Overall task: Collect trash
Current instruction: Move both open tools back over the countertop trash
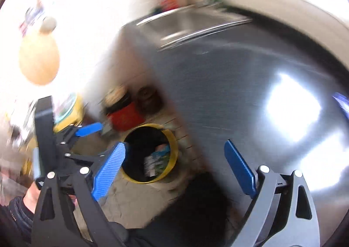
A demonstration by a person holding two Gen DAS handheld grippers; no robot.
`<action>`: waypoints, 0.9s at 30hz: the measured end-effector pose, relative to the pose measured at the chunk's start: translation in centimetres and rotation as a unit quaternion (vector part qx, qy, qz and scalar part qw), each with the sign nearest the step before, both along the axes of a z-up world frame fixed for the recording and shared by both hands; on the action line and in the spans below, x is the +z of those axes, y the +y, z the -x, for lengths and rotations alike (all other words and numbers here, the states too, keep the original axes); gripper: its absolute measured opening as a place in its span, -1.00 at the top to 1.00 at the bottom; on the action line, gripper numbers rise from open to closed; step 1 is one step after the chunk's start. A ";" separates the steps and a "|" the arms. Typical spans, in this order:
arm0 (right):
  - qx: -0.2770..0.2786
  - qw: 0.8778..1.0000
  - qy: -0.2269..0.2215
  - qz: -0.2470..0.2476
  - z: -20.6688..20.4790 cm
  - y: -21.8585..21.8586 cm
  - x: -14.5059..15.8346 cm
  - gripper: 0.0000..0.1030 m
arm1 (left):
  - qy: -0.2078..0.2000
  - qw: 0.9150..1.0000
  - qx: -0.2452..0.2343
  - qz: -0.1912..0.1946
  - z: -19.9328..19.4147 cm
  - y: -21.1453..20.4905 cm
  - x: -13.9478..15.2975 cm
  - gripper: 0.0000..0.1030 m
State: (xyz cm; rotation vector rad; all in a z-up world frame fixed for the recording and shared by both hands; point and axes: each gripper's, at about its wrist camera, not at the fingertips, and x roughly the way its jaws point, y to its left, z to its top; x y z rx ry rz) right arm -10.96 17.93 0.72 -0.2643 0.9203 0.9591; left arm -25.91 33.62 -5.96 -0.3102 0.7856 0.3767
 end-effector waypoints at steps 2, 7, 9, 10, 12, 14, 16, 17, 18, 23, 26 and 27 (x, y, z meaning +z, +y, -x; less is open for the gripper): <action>-0.064 0.998 -0.022 -0.006 -2.0 -5.1 1.6 -0.80 | -0.013 0.999 -0.039 0.009 -3.1 -2.7 1.9 -0.82; -0.234 0.970 -0.066 0.012 -5.9 -18.8 3.3 -0.83 | -0.035 0.989 -0.143 0.032 -11.0 -10.6 4.7 -0.82; -0.289 0.955 -0.070 0.013 -6.8 -24.1 3.4 -0.84 | -0.037 0.983 -0.176 0.038 -14.0 -14.1 5.3 -0.82; -0.310 0.948 -0.071 0.015 -7.3 -26.3 3.3 -0.86 | -0.035 0.979 -0.195 0.043 -15.7 -16.1 5.5 -0.82; -0.343 0.937 -0.066 0.018 -7.6 -30.1 2.8 -0.86 | -0.028 0.974 -0.218 0.046 -17.8 -19.0 5.7 -0.82; -0.352 0.934 -0.062 0.012 -7.7 -32.6 2.6 -0.86 | -0.028 0.966 -0.251 0.046 -19.7 -22.1 5.8 -0.82; -0.361 0.930 -0.061 0.014 -8.3 -34.2 2.4 -0.86 | -0.020 0.960 -0.279 0.027 -21.4 -24.2 5.6 -0.82; -0.366 0.929 -0.057 0.014 -8.7 -34.9 2.1 -0.86 | -0.015 0.958 -0.285 0.015 -22.2 -24.8 5.4 -0.82; -0.371 0.927 -0.051 0.012 -9.2 -35.4 1.8 -0.86 | -0.011 0.957 -0.291 0.005 -23.2 -25.3 5.3 -0.82; -0.371 0.928 -0.032 0.023 -12.7 -33.9 0.0 -0.86 | -0.005 0.946 -0.324 -0.009 -27.3 -26.0 5.3 -0.82; -0.364 0.930 -0.030 0.035 -14.2 -32.7 -0.6 -0.86 | 0.023 0.952 -0.305 -0.017 -29.9 -25.9 5.1 -0.82; -0.365 0.930 -0.028 0.038 -14.8 -32.6 -0.9 -0.86 | 0.030 0.955 -0.295 -0.007 -30.7 -25.9 5.0 -0.82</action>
